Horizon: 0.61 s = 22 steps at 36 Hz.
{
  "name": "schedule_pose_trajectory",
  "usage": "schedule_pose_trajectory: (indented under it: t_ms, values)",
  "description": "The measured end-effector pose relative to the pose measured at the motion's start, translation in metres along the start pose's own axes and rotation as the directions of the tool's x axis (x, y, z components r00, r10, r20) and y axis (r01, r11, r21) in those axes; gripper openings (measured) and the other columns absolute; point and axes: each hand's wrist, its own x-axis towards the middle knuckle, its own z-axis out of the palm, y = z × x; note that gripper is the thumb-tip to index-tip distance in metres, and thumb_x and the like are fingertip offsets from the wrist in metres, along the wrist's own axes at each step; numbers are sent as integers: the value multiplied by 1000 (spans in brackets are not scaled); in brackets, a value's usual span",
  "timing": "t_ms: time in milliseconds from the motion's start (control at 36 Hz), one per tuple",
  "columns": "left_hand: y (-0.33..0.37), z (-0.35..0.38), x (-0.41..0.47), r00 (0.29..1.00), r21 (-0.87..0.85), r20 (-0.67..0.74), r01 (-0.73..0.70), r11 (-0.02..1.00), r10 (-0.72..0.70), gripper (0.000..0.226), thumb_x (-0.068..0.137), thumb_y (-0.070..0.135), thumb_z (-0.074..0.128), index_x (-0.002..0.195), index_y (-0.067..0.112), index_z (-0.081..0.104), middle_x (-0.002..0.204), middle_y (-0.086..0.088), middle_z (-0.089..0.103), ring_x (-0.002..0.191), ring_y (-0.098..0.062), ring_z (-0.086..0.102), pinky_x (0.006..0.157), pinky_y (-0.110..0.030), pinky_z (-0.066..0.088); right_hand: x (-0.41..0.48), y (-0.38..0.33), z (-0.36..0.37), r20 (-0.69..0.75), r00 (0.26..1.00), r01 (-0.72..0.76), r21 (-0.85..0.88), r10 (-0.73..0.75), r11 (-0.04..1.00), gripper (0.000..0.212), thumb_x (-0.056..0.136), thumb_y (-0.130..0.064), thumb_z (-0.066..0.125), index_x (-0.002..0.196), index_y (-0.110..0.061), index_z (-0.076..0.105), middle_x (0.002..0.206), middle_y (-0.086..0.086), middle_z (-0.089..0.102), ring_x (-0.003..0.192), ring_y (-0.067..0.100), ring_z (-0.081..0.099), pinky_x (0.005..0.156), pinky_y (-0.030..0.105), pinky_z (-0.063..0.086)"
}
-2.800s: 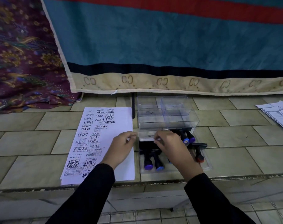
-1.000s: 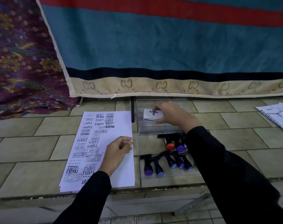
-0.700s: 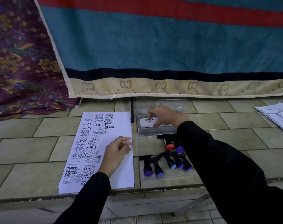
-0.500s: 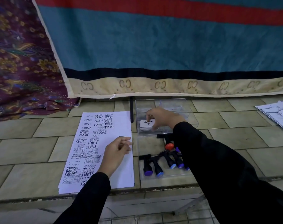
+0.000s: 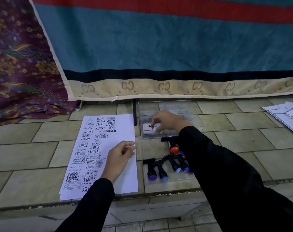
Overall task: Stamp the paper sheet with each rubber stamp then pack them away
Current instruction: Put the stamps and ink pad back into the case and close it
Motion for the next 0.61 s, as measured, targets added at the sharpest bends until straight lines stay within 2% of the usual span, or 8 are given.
schedule_pose_trajectory:
  t_ms: [111, 194, 278, 333, 389, 472, 556, 611]
  values:
    - [0, -1, -1, 1000, 11, 11, -1, 1000, 1, 20, 97, 8, 54, 100, 23, 66, 94, 7, 73, 80, -7, 69, 83, -25, 54, -17, -9, -9, -130, 991, 23, 26, -19, 999, 22, 81, -15, 73, 103, -12, 70, 104, 2, 67, 92, 8, 57, 79, 18, 40]
    - [1, -2, -2, 1000, 17, 19, -9, 1000, 9, 21, 97, 9, 54, 99, 26, 67, 93, 8, 73, 83, -10, 69, 84, -27, 53, -41, -21, -14, -286, 958, 29, 124, 8, 992, 21, 84, -19, 70, 105, -16, 68, 101, -1, 67, 91, 10, 61, 77, 18, 46]
    - [5, 1, -7, 999, 58, 11, -49, 997, 48, 25, 97, 12, 55, 97, 35, 67, 92, 12, 73, 87, -9, 68, 81, -22, 50, -73, -38, -9, -360, 933, 36, 184, 33, 982, 23, 82, -25, 73, 103, -21, 65, 89, -10, 65, 76, 2, 60, 69, 15, 51]
    - [8, 3, -13, 989, 160, -5, -147, 976, 149, 27, 96, 14, 57, 97, 40, 65, 93, 18, 71, 87, -4, 65, 76, -14, 47, -95, -48, 1, -323, 945, 14, 211, 56, 977, 21, 79, -28, 74, 95, -26, 61, 75, -15, 62, 65, -4, 56, 60, 12, 46]
    - [13, 6, -23, 963, 272, 21, -264, 926, 268, 27, 95, 17, 58, 97, 43, 62, 95, 21, 67, 88, -5, 62, 71, -11, 45, -113, -57, 14, -228, 970, -39, 187, 82, 981, 21, 79, -29, 74, 91, -27, 58, 72, -12, 62, 63, -4, 56, 58, 14, 45]
    - [21, 10, -39, 908, 398, 170, -419, 816, 383, 12, 90, 34, 58, 100, 40, 61, 93, 18, 59, 90, -4, 59, 75, -10, 41, -130, -67, 35, -126, 984, -124, 19, 125, 992, 24, 79, -33, 71, 94, -23, 56, 81, -1, 64, 73, 14, 61, 63, 27, 48]
    - [25, 14, -52, 849, 489, 316, -528, 694, 423, 28, 81, 44, 63, 103, 26, 64, 91, 14, 53, 89, -1, 54, 79, -14, 42, -141, -72, 51, -89, 982, -174, -69, 167, 982, 30, 79, -36, 68, 94, -18, 50, 88, 6, 59, 79, 24, 59, 60, 29, 45]
    - [26, 16, -59, 825, 509, 375, -564, 650, 422, 36, 77, 45, 67, 105, 22, 66, 94, 9, 55, 89, -3, 55, 79, -16, 43, -148, -72, 58, -80, 979, -193, -75, 187, 978, 31, 79, -36, 68, 90, -18, 44, 85, 4, 54, 74, 22, 54, 52, 26, 37]
